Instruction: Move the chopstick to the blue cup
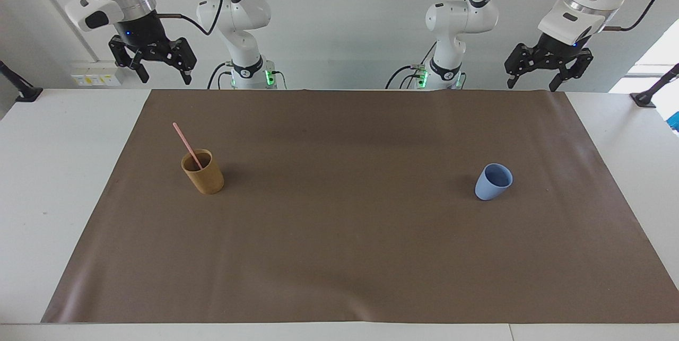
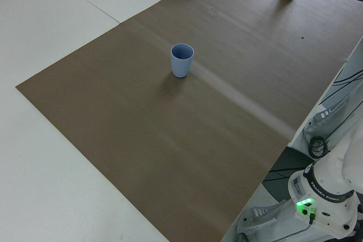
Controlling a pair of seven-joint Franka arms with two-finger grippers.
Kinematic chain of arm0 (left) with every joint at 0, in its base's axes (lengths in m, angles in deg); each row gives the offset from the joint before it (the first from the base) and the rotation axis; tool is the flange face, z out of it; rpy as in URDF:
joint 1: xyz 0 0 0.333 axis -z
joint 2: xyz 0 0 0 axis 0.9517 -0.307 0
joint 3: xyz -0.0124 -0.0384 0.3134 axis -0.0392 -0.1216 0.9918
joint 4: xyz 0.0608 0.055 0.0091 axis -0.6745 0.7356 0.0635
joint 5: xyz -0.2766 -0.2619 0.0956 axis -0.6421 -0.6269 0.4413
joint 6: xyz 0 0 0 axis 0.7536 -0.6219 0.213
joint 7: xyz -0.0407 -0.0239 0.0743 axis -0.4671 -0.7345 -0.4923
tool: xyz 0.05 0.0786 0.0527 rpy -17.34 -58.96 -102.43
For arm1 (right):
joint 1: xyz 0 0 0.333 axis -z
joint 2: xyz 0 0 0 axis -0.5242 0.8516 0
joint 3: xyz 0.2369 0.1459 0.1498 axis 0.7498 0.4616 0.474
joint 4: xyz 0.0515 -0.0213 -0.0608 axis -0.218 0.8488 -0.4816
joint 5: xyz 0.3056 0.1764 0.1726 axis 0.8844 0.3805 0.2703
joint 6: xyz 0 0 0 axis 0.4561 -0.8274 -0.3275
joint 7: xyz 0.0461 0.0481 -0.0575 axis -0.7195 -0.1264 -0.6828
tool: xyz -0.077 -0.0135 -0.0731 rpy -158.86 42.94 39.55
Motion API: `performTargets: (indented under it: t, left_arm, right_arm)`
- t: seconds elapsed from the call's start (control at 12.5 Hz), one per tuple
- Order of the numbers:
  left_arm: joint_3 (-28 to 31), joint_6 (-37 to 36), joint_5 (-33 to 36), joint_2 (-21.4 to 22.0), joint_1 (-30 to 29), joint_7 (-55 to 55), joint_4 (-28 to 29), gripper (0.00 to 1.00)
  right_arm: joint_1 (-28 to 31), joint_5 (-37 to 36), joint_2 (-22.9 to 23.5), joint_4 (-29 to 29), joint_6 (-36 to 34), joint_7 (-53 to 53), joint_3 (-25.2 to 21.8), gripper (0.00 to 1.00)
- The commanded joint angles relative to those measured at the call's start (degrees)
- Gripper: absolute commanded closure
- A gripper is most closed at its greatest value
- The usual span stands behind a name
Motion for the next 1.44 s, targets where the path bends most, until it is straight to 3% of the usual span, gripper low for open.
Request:
performTargets:
  t: [0.0, 1.36]
  left_arm:
    - [-0.12, 0.03, 0.74, 1.71, -0.16, 0.66, 1.97, 0.0]
    - [-0.21, 0.82, 0.65, 1.62, -0.07, 0.49, 1.79, 0.0]
  right_arm:
    - [0.42, 0.74, -0.08, 0.25, -0.32, -0.4, 0.12, 0.0]
    - [0.42, 0.74, -0.35, 0.43, -0.85, -0.4, 0.03, 0.0]
